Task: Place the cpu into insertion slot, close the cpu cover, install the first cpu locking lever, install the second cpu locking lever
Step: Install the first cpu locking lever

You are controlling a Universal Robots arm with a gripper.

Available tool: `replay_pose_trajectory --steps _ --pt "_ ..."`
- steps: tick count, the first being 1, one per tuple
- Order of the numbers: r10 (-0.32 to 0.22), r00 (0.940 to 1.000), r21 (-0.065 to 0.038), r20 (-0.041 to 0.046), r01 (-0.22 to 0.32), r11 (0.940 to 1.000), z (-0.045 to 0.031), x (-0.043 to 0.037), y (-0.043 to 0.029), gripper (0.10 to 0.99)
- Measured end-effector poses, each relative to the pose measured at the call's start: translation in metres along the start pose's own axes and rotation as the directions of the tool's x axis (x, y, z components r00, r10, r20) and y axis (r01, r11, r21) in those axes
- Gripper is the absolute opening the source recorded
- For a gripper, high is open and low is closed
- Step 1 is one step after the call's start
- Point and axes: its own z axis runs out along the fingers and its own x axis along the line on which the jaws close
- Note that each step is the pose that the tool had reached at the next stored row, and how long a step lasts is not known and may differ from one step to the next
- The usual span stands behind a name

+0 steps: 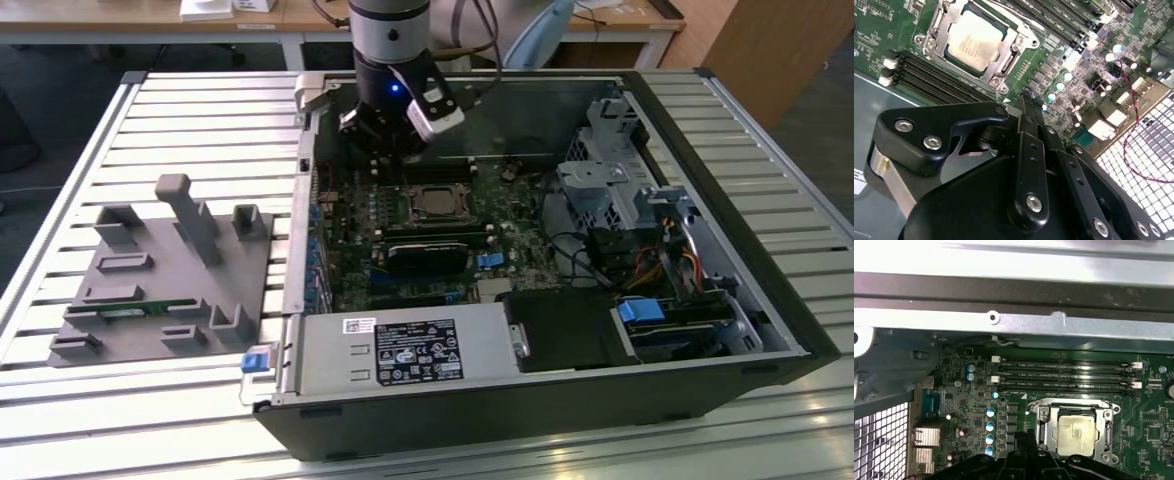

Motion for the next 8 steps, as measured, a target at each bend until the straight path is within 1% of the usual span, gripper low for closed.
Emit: replay_pose_trajectory --steps 8 --pt "0.000 1.0000 0.000 0.0000 0.000 1.0000 -0.0001 0.0029 0.0001 0.122"
